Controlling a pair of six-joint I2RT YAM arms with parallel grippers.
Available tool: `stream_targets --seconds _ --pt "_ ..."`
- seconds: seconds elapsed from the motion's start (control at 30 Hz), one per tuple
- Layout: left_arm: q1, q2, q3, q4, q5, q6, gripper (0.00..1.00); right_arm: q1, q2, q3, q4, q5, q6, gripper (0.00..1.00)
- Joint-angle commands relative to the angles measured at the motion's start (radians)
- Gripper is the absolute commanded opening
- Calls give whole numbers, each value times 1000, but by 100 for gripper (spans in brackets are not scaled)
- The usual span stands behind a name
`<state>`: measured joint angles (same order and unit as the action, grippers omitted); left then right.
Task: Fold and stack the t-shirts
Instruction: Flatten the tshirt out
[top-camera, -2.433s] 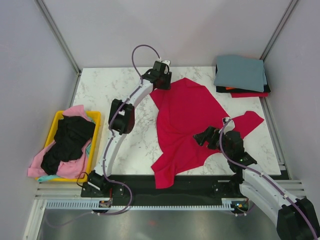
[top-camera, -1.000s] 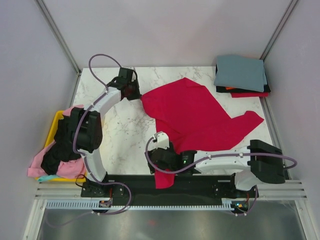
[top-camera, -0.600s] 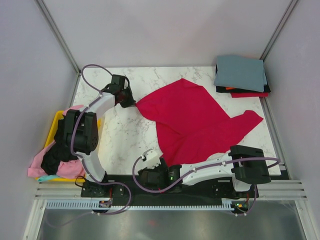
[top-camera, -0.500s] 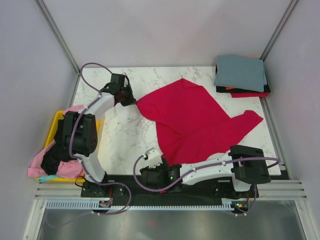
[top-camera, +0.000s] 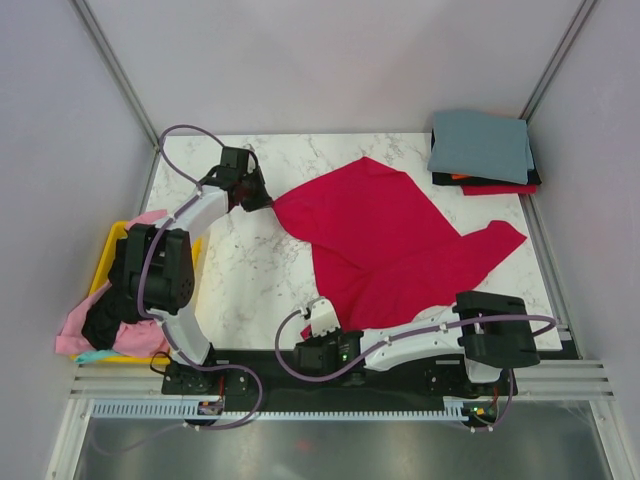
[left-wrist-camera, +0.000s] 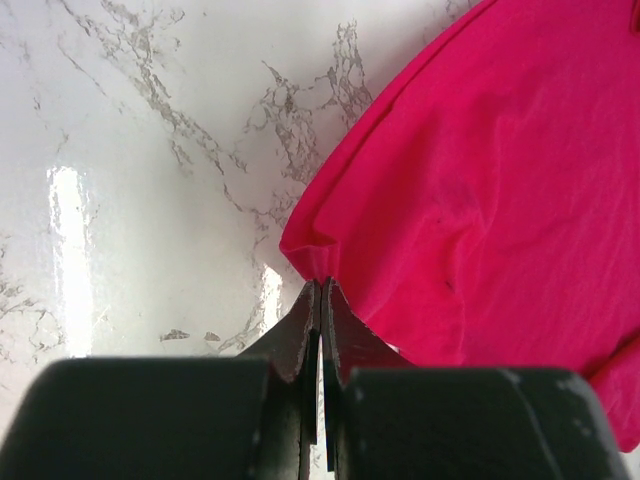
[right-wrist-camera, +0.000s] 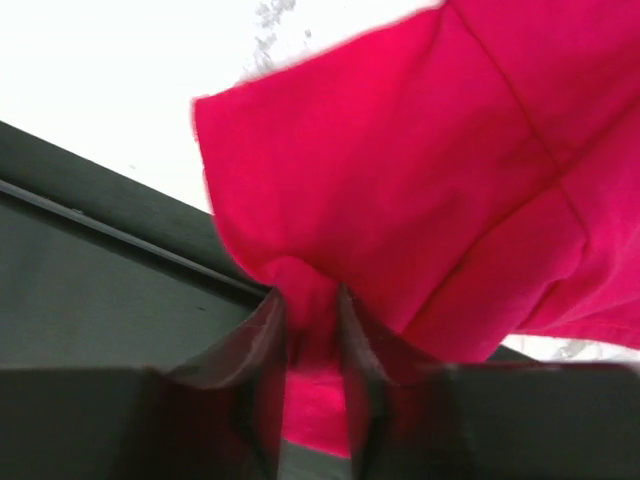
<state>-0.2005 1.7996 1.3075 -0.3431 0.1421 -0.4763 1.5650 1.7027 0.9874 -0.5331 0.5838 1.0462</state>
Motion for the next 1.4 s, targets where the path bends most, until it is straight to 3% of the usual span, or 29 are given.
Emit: stream_targets --seconds 0.0,0.07,0.23,0.37,0.43,0.57,0.73,0.8,0.83,0.87,0.9,0.93,0.97,1.03,1.07,1.13,1.17,1.3,1.37 --pt "0 -55 -4 24 22 -22 2 6 -47 -36 -36 42 51 15" --pt "0 -65 -1 21 31 -22 2 7 -66 -33 -70 66 63 0" --pt "0 -217 -13 -25 25 -19 2 3 -262 19 -308 278 97 0" --pt "0 -401 9 -89 14 -1 2 3 -434 224 -560 470 86 0" --pt "0 -471 38 -141 -4 16 2 7 -515 310 -657 526 42 0" --pt "0 -644 99 -206 -35 57 2 10 -638 500 -645 654 -184 0" --pt "0 -856 157 -208 -24 140 2 10 -644 677 -627 767 -432 0" --pt "0 -902 174 -208 -15 165 2 10 -638 750 -599 838 -565 0" --pt "0 -939 193 -208 -18 182 2 10 -641 760 -491 861 -642 0" --pt "0 -951 203 -208 -27 191 2 10 -664 734 -390 882 -905 0" --pt "0 -963 216 -208 -42 199 2 10 -682 708 -267 899 -1031 0" --pt "0 -983 237 -208 -48 211 2 9 -701 648 -3 928 -1174 0" --pt "0 -988 252 -209 -56 222 2 10 -742 616 154 932 -1418 0" --pt "0 -994 294 -200 -52 246 2 9 -781 561 560 834 -1641 0" --pt "0 -997 306 -197 -50 254 2 9 -794 586 561 756 -1617 0" --pt "0 -994 341 -171 -16 280 2 10 -793 658 352 531 -1550 0" --pt "0 -982 352 -169 -6 292 2 10 -749 718 349 439 -1561 0" --pt "0 -941 381 -188 -27 327 2 -23 -482 862 337 632 -1782 0" --pt "0 -938 360 -188 -29 329 2 -210 -370 997 184 587 -1641 0"
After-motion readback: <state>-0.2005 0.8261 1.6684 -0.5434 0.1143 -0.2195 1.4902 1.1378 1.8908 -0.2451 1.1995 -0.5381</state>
